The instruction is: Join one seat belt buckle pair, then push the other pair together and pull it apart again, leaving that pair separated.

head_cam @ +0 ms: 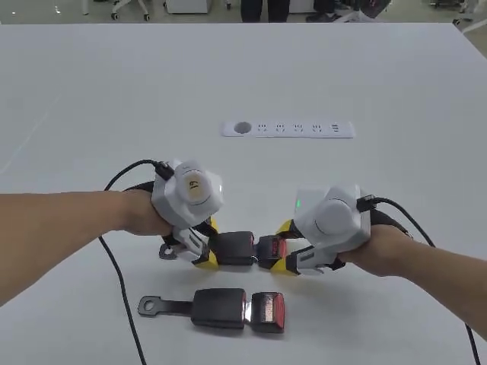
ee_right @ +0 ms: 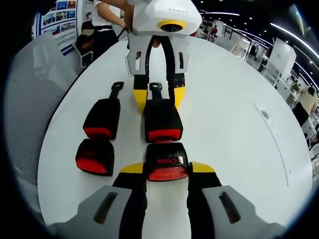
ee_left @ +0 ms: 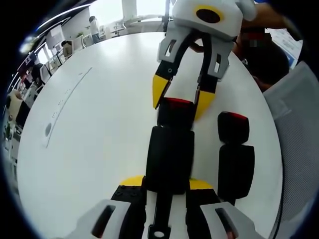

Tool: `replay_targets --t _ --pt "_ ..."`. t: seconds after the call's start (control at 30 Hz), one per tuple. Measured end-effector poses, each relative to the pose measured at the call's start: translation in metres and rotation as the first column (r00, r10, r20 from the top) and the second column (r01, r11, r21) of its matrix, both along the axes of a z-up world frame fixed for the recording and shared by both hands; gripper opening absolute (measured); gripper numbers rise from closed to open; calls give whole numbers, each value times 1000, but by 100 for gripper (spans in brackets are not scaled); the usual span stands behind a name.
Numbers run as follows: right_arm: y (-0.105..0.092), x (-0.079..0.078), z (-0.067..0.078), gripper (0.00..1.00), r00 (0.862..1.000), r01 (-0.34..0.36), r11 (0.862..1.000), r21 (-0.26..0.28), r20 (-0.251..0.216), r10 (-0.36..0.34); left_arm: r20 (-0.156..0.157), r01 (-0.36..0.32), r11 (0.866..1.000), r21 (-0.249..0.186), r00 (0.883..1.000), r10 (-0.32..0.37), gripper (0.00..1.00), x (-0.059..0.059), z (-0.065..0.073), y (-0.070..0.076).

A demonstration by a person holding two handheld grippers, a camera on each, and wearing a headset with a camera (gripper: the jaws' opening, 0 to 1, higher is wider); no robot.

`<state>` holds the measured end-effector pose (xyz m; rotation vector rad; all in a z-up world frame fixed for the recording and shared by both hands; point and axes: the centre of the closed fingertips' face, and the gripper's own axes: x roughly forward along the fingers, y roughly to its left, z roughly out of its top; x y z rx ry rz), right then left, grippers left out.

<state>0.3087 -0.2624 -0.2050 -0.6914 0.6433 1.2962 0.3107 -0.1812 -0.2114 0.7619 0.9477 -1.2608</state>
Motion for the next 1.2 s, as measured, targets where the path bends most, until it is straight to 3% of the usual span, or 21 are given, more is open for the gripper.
replay_targets --t 0.33,1.2 --pt "1 1 0 28 1000 -23 1000 0 6 23 10 45 999 25 999 -46 29 1 -2 -1" --pt "1 1 0 29 1000 -30 999 -12 9 30 0 72 993 89 997 -73 30 -3 0 -4"
